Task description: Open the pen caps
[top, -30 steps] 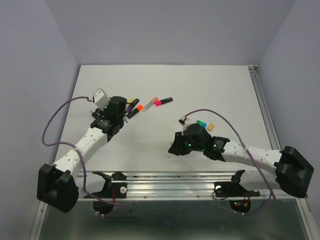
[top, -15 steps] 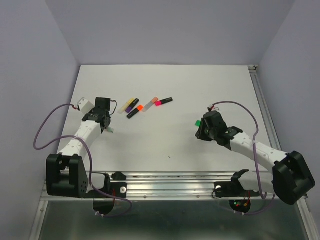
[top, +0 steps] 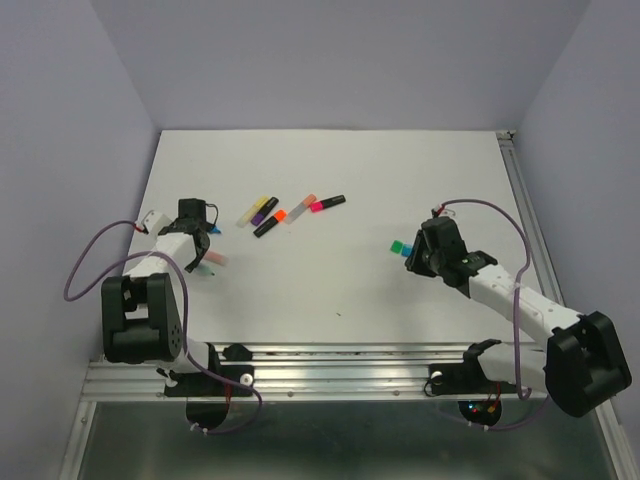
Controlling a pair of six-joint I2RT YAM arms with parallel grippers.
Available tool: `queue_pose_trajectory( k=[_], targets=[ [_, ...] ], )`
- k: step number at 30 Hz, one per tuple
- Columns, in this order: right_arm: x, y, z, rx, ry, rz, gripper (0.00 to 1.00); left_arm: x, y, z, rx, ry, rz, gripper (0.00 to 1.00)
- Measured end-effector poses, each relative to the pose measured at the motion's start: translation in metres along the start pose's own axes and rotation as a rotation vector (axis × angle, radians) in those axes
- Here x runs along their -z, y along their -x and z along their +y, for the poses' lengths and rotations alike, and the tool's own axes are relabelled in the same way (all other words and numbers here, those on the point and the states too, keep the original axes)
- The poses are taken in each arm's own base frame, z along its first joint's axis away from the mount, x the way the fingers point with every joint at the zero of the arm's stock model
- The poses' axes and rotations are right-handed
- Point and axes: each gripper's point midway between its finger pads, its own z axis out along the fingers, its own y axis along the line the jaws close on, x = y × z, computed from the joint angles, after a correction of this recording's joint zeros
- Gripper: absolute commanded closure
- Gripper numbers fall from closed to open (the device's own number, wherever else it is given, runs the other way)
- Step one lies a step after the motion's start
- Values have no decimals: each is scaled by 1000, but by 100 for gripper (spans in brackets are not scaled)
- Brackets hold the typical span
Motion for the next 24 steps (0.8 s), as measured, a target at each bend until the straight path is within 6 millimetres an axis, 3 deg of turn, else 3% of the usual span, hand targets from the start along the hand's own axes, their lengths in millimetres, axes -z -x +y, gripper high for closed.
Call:
queue_pose_trajectory(
  k=[4,14,19,24],
  targets=[
    [4,6,-2,-8,2,-18,89,-16,-7,4,-16,50,24,83],
    [2,16,-18,-42,-40,-41,89,-22,-15,0,-57,44,54,33],
    [-3,17,-30,-69,-76,-32,87,-7,-4,-10,-29,-31,43,24],
    [-6,24,-50,-122,-124,-36,86,24,13,-28,23,-187,26,19]
  ],
)
